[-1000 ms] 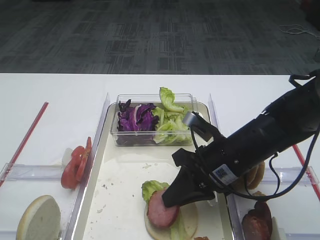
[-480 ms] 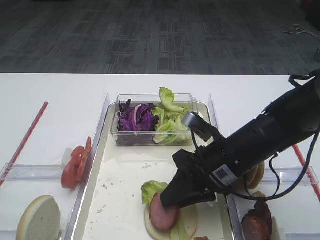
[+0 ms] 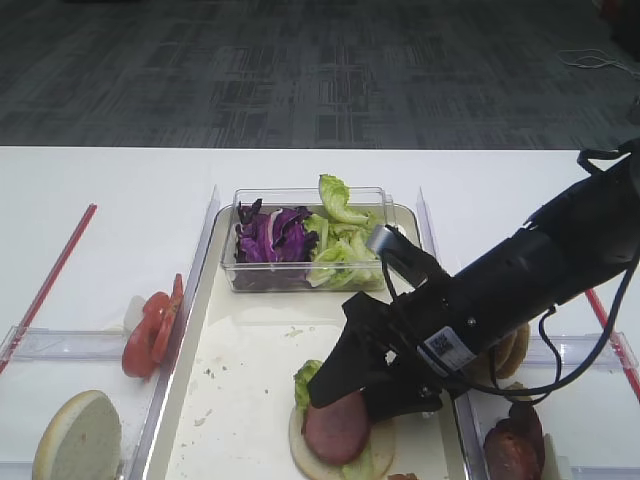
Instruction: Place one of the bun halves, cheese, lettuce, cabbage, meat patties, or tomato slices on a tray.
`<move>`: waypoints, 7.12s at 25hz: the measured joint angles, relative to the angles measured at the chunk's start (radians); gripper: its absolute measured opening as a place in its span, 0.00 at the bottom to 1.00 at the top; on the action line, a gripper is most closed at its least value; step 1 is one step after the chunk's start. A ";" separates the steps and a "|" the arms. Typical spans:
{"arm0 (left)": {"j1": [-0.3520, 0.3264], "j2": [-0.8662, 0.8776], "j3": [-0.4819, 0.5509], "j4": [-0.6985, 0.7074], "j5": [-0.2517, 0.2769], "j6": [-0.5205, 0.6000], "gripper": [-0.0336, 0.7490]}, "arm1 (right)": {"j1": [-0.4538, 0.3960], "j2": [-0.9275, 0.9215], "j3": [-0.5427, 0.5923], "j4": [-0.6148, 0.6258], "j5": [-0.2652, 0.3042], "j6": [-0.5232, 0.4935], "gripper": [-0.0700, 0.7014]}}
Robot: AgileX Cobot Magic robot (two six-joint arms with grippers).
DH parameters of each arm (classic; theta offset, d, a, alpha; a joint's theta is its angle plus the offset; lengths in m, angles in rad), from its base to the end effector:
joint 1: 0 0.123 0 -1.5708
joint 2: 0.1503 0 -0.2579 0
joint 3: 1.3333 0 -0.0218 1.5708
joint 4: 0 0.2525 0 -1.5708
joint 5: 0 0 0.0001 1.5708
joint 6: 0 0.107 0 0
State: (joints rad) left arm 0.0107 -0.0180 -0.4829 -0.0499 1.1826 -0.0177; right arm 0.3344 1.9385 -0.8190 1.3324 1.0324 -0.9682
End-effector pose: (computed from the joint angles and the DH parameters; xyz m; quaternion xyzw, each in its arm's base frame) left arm 0.0309 -0.0046 0.2553 -0.0100 0.8829 -0.0265 0.4688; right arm 0.2402 0.1780 0.0833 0.1146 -0.8712 -0.4751 0.0464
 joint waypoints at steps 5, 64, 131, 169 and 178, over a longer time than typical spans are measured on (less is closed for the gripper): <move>0.000 0.000 0.000 0.000 0.000 0.000 0.54 | 0.000 -0.008 0.000 -0.001 -0.003 0.022 0.69; 0.000 0.000 0.000 0.000 0.000 0.000 0.54 | 0.000 -0.284 -0.286 -0.872 0.169 0.781 0.69; 0.000 0.000 0.000 0.000 0.000 0.000 0.54 | -0.330 -0.494 -0.120 -1.268 0.178 0.874 0.65; 0.000 0.000 0.000 0.000 0.000 0.000 0.54 | -0.330 -1.278 0.336 -1.200 0.115 0.874 0.65; 0.000 0.000 0.000 0.000 0.000 0.000 0.54 | -0.330 -1.393 0.350 -1.208 0.093 0.874 0.65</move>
State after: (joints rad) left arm 0.0107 -0.0180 -0.4829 -0.0499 1.1826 -0.0177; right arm 0.0042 0.5453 -0.4695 0.1248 1.1255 -0.0941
